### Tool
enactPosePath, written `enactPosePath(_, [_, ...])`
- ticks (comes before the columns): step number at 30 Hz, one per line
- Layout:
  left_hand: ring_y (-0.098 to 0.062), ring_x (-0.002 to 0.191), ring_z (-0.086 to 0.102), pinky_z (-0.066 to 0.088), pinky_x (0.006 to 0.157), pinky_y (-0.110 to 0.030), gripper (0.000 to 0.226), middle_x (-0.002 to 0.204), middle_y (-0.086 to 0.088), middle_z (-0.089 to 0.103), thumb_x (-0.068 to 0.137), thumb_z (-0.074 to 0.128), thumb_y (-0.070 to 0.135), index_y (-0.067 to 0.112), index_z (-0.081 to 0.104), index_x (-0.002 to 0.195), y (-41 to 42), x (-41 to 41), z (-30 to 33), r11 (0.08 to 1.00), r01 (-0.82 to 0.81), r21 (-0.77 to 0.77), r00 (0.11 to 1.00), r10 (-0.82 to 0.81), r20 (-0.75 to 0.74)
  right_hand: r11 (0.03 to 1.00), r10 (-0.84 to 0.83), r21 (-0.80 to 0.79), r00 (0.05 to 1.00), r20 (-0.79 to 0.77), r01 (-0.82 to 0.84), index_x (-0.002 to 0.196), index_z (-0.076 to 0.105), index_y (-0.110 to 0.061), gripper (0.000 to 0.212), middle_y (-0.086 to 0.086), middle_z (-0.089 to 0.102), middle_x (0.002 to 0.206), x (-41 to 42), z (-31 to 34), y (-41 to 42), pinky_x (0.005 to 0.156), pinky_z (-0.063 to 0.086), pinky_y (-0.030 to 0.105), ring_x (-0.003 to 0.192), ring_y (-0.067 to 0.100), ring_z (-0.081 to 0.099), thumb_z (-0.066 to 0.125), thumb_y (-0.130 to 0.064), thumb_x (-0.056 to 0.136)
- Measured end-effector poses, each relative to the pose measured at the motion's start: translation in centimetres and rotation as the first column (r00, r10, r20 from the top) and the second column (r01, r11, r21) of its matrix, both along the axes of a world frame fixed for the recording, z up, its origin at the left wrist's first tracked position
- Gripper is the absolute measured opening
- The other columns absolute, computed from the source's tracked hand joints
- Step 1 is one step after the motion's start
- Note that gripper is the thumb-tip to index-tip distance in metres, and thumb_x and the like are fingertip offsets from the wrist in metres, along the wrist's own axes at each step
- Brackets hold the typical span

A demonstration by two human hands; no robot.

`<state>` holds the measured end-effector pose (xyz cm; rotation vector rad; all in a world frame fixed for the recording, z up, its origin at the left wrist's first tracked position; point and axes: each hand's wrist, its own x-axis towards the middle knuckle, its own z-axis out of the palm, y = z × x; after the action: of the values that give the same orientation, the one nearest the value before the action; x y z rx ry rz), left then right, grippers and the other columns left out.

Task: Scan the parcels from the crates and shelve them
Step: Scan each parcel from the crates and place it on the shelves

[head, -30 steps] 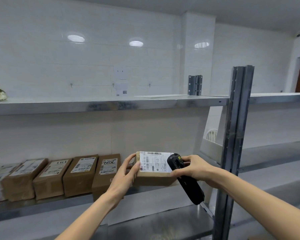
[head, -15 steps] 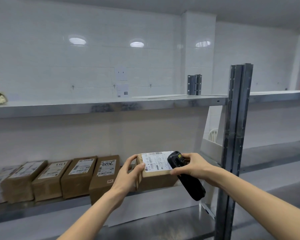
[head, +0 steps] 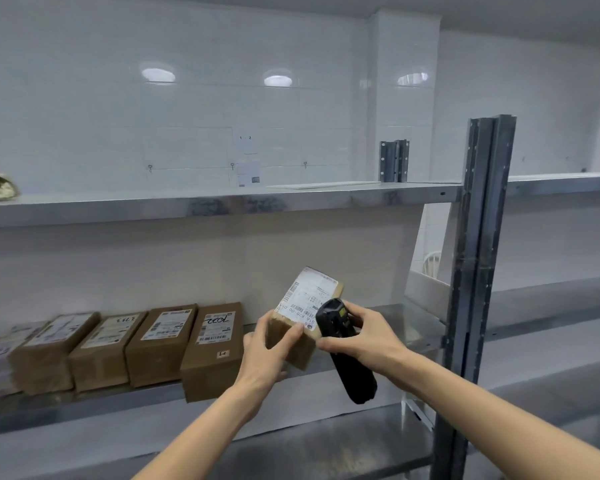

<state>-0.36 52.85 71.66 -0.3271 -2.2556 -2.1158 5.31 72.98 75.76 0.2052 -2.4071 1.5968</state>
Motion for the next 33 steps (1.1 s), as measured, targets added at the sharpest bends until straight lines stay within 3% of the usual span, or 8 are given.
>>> enactPosePath(5, [-0.025, 0.105, 0.069, 0.064, 0.077, -0.045, 0.038, 0.123, 0.0, 0.065, 0.081, 0.065, 0.069, 0.059, 0.053, 0.116, -0.2, 0.2, 0.1, 0.999, 0.005, -0.032, 1.0, -0.005, 0.006, 1.0, 0.022, -0.016, 1.0, -0.012, -0.023, 0.11, 0.07, -0.044, 0.049, -0.025, 0.076, 0.105, -1.1, 0.2, -0.3, 0.087, 0.052, 0.014, 0.098, -0.007, 0.069, 0.093, -0.02, 0.073])
enactPosePath(8, [-0.018, 0.104, 0.068, 0.058, 0.091, -0.046, 0.052, 0.11, 0.006, 0.07, 0.071, 0.053, 0.09, 0.066, 0.05, 0.117, -1.4, -0.3, -0.4, 0.972, -0.071, -0.225, 0.993, 0.047, -0.112, 0.999, 0.035, -0.022, 0.999, 0.006, -0.035, 0.115, 0.072, -0.038, 0.05, -0.02, 0.077, 0.104, -1.9, 0.3, -0.1, 0.091, 0.056, 0.023, 0.098, 0.001, 0.072, 0.093, -0.021, 0.073])
enactPosePath(15, [-0.02, 0.111, 0.062, 0.057, 0.088, -0.045, 0.061, 0.119, 0.012, 0.066, 0.073, 0.043, 0.092, 0.057, 0.05, 0.122, -3.3, -2.3, -0.6, 0.845, -0.236, -0.481, 0.962, 0.131, -0.241, 0.995, 0.083, -0.067, 0.989, 0.12, -0.075, 0.119, 0.072, -0.034, 0.051, -0.02, 0.077, 0.098, -4.7, 0.0, -0.8, 0.067, 0.049, 0.005, 0.087, -0.012, 0.069, 0.092, -0.017, 0.076])
enactPosePath(17, [-0.02, 0.114, 0.061, 0.057, 0.088, -0.043, 0.059, 0.122, 0.011, 0.066, 0.078, 0.045, 0.087, 0.052, 0.054, 0.125, -3.7, -3.3, -0.7, 0.814, -0.249, -0.524, 0.958, 0.125, -0.26, 0.995, 0.076, -0.074, 0.988, 0.136, -0.066, 0.119, 0.072, -0.032, 0.049, -0.018, 0.078, 0.095, -5.9, -0.2, -1.0, 0.065, 0.05, 0.006, 0.084, -0.007, 0.072, 0.092, -0.017, 0.076])
enactPosePath(21, [-0.007, 0.113, 0.063, 0.057, 0.092, -0.034, 0.046, 0.115, 0.017, 0.069, 0.088, 0.063, 0.062, 0.034, 0.066, 0.124, -4.2, -5.7, -0.8, 0.86, -0.165, -0.482, 0.969, 0.051, -0.24, 0.998, 0.055, -0.044, 0.982, 0.181, -0.048, 0.12, 0.072, -0.03, 0.051, -0.013, 0.079, 0.098, -8.3, -0.9, -1.5, 0.066, 0.052, 0.012, 0.085, 0.002, 0.075, 0.093, -0.023, 0.074])
enactPosePath(24, [0.002, 0.101, 0.065, 0.058, 0.091, -0.032, 0.034, 0.103, 0.021, 0.07, 0.087, 0.071, 0.052, 0.033, 0.069, 0.115, -4.5, -7.5, -0.4, 0.85, -0.092, -0.519, 0.981, -0.013, -0.195, 0.998, 0.063, -0.024, 0.973, 0.223, -0.059, 0.119, 0.072, -0.029, 0.049, -0.012, 0.079, 0.094, -10.1, -1.4, -1.5, 0.062, 0.051, 0.012, 0.078, -0.001, 0.074, 0.092, -0.021, 0.076])
enactPosePath(27, [-0.003, 0.101, 0.065, 0.056, 0.094, -0.031, 0.037, 0.106, 0.016, 0.068, 0.084, 0.076, 0.047, 0.039, 0.059, 0.116, -4.9, -9.3, -0.5, 0.838, -0.055, -0.543, 0.985, -0.045, -0.169, 0.998, 0.062, 0.012, 0.96, 0.274, -0.068, 0.115, 0.073, -0.027, 0.043, -0.01, 0.078, 0.089, -11.6, -1.8, -1.6, 0.059, 0.051, 0.015, 0.072, 0.001, 0.073, 0.09, -0.022, 0.077])
enactPosePath(33, [0.002, 0.103, 0.065, 0.055, 0.094, -0.036, 0.051, 0.113, 0.02, 0.072, 0.075, 0.067, 0.065, 0.04, 0.067, 0.119, -6.2, -11.3, -1.4, 0.729, -0.077, -0.68, 0.982, -0.065, -0.18, 0.991, 0.084, 0.069, 0.942, 0.325, -0.112, 0.114, 0.073, -0.031, 0.04, -0.006, 0.079, 0.094, -14.3, -2.6, -2.7, 0.059, 0.053, 0.018, 0.076, 0.007, 0.074, 0.088, -0.022, 0.078])
